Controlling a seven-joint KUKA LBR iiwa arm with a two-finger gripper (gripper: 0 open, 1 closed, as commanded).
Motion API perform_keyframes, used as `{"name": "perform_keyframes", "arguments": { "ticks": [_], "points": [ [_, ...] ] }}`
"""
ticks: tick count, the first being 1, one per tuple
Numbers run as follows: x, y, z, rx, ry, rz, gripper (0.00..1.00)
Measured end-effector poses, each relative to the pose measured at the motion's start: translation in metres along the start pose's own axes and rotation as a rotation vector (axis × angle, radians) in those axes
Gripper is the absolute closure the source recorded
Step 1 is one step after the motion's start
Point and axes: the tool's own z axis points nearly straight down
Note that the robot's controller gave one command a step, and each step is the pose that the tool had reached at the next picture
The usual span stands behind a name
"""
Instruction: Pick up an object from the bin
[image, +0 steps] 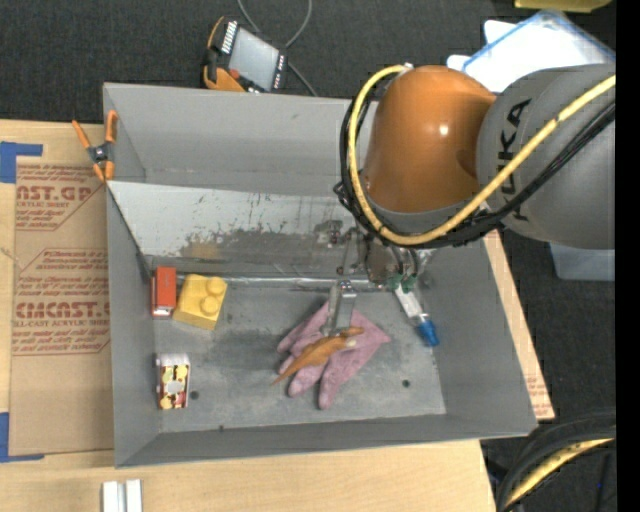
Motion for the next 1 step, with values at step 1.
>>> {"name": "perform_keyframes", "arguments": {
  "ticks": [1],
  "points": [
    [-0.0015, -0.0004, -0.0044, -0.001, -0.008, 0.001, 0.0]
  ]
}}
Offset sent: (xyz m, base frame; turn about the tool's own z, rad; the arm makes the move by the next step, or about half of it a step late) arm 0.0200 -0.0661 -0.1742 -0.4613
